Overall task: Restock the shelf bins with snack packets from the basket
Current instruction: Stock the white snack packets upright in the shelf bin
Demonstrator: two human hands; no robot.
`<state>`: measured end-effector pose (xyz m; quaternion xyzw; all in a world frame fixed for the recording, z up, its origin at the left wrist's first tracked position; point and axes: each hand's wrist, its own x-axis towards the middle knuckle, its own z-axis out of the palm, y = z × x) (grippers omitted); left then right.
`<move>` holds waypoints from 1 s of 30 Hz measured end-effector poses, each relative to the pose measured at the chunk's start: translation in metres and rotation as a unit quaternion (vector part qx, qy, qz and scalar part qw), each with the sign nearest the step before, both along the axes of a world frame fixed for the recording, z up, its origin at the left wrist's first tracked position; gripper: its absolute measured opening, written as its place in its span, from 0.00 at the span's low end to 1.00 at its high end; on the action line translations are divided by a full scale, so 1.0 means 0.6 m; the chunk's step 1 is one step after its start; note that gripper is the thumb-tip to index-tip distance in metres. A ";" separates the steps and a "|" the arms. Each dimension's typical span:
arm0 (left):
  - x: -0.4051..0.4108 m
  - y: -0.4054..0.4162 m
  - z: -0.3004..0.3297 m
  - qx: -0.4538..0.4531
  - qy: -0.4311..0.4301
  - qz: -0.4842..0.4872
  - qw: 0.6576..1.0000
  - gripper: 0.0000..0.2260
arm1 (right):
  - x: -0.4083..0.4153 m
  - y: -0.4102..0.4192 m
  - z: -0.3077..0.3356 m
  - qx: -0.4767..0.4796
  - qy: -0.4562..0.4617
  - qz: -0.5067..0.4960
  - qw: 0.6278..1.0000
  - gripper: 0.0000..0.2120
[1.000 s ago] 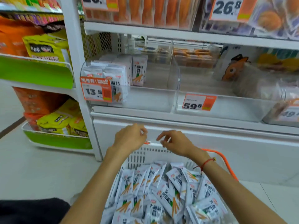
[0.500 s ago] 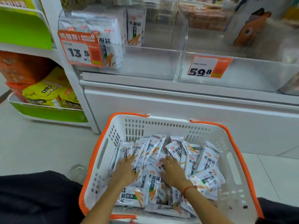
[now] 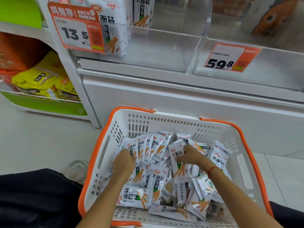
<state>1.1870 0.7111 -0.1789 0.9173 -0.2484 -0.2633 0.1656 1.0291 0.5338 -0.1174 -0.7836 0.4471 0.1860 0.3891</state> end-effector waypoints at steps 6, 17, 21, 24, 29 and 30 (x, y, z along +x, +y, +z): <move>-0.018 -0.020 -0.024 0.000 0.054 0.006 0.999 0.19 | 0.021 0.017 0.011 0.071 -0.152 -0.116 0.979 0.11; 0.007 -0.030 0.004 -0.117 0.250 0.164 0.947 0.16 | 0.165 0.091 -0.070 -0.055 -0.140 -0.153 0.977 0.10; 0.027 -0.050 -0.083 -0.075 0.283 0.141 0.946 0.29 | 0.187 0.099 -0.066 -0.100 -0.052 -0.102 0.988 0.11; 0.035 -0.065 -0.149 -0.053 0.261 0.122 0.956 0.34 | 0.200 0.109 -0.059 -0.084 -0.033 -0.078 0.993 0.16; 0.030 -0.042 -0.033 -0.152 0.276 0.168 0.934 0.22 | 0.185 0.098 -0.063 -0.053 -0.050 -0.070 0.995 0.16; 0.030 -0.045 -0.025 -0.161 0.288 0.161 0.930 0.23 | 0.177 0.093 -0.063 -0.038 -0.075 -0.084 0.993 0.16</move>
